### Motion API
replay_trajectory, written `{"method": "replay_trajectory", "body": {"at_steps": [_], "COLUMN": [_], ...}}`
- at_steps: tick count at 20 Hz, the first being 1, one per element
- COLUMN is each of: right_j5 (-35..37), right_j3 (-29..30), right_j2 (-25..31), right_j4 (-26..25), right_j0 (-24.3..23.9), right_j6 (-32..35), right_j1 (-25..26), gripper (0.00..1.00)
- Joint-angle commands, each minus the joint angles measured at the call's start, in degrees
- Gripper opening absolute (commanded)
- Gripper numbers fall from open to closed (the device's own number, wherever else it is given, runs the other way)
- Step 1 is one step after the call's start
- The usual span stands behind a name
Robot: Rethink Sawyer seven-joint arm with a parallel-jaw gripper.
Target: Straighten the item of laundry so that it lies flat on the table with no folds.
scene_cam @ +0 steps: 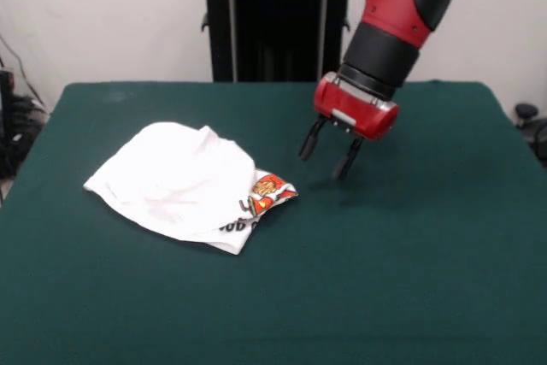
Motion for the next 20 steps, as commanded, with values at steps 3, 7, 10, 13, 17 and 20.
{"method": "replay_trajectory", "body": {"at_steps": [3,7,10,13,17,20], "right_j5": [-1.6,-5.9,-8.2,-10.8,-13.3,-16.2], "right_j3": [2.9,2.0,2.4,2.5,2.4,1.6], "right_j2": [0.2,-0.6,-1.7,-1.2,-0.2,0.3], "right_j4": [11.1,17.8,22.9,23.8,25.4,26.6], "right_j0": [4.7,7.8,10.3,10.2,10.4,10.4], "right_j6": [16.8,17.0,15.8,16.4,17.0,17.5], "right_j1": [3.8,7.9,10.3,11.8,13.0,14.0], "gripper": [1.00,1.00,1.00,1.00,1.00,1.00]}}
